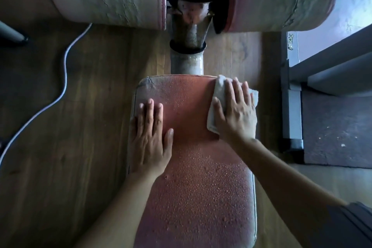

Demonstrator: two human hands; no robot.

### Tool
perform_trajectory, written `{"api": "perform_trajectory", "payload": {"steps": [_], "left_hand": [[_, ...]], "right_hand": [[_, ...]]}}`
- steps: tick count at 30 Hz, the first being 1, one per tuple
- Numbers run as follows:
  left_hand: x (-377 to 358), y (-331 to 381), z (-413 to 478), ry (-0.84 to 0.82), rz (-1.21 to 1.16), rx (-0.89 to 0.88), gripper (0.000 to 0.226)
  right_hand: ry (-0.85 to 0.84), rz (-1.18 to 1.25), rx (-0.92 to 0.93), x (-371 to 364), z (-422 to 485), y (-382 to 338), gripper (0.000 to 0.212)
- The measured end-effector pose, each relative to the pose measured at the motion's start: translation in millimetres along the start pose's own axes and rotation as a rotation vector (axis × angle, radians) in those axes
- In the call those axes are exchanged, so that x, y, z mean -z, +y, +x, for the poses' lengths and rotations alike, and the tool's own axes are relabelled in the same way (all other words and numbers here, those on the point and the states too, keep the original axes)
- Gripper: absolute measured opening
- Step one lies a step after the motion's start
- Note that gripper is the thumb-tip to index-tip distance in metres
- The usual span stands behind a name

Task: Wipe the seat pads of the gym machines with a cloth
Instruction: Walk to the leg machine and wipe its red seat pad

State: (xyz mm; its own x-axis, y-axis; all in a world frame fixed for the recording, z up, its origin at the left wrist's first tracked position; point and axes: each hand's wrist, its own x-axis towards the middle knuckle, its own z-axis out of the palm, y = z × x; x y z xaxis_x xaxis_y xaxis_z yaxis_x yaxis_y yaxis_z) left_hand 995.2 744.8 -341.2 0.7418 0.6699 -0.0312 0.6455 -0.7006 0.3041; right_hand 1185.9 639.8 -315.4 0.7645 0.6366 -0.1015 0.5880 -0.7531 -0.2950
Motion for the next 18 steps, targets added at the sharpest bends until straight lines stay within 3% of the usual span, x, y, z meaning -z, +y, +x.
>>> {"api": "perform_trajectory", "payload": {"steps": [2, 6, 10, 14, 18], "left_hand": [[1, -8, -1, -0.008, 0.016, -0.015, 0.063], [1, -14, -9, -0.001, -0.018, -0.024, 0.063], [1, -24, -19, -0.035, -0.075, -0.016, 0.064], [9, -19, -16, -0.032, -0.118, 0.007, 0.063], [16, 16, 11, 0.179, -0.325, 0.020, 0.055]], "right_hand": [[-0.031, -0.013, 0.052, -1, 28, -21, 0.066], [-0.060, 0.023, 0.322, -14, 21, -54, 0.063], [-0.082, 0.112, 0.386, -17, -11, -56, 0.060], [-0.012, 0.199, 0.245, -4, -23, -30, 0.063], [-0.004, 0.211, -0.014, -6, -34, 18, 0.062]]}}
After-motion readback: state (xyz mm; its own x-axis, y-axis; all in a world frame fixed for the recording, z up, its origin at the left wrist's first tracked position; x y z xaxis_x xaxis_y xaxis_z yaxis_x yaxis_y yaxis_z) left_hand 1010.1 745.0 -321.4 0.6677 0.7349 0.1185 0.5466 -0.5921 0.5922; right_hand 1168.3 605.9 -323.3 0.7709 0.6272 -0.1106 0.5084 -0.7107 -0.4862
